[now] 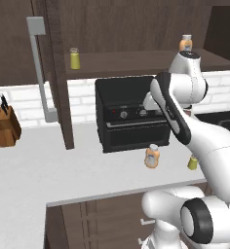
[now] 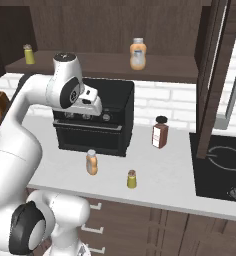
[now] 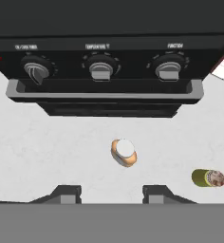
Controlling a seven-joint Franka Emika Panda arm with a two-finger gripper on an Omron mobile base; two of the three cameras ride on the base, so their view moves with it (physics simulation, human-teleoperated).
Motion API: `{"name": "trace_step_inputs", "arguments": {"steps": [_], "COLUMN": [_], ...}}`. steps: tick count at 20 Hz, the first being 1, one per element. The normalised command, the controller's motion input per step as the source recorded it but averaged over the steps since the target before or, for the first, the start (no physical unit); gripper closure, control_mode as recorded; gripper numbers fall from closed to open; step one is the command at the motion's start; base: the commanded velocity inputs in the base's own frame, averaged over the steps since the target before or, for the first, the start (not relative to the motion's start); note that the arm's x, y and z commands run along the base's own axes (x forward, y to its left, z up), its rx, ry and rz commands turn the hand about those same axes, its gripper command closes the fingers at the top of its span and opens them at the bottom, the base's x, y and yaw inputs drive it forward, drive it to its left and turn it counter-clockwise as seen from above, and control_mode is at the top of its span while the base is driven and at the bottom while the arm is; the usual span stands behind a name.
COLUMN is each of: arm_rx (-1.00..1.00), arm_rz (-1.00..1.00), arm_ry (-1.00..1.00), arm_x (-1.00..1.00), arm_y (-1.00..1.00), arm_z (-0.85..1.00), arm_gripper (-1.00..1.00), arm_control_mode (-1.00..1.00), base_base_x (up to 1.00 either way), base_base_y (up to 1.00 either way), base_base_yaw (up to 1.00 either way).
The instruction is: Put the shaker and condiment bottle from the counter next to their counterparts in the cabinet.
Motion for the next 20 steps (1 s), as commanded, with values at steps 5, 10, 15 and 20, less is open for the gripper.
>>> {"name": "trace_step_inputs", "arguments": {"steps": [5,10,15,20], "arm_rx": [0.00,0.00,0.00,0.00], "arm_rz": [0.00,0.00,0.00,0.00], "arm_ry": [-0.03,-0.08,-0.14,-0.15], "arm_x": [-0.05,-0.14,-0.23,-0.24], "arm_y": [0.00,0.00,0.00,0.00], "arm_z": [0.00,0.00,0.00,0.00], "arm_gripper": [-1.00,-1.00,-1.00,-1.00], "arm_control_mode": [-1.00,-1.00,-1.00,-1.00], "base_base_x": [0.00,0.00,0.00,0.00], "base_base_y": [0.00,0.00,0.00,0.00], "base_base_yaw": [0.00,0.00,0.00,0.00]}}
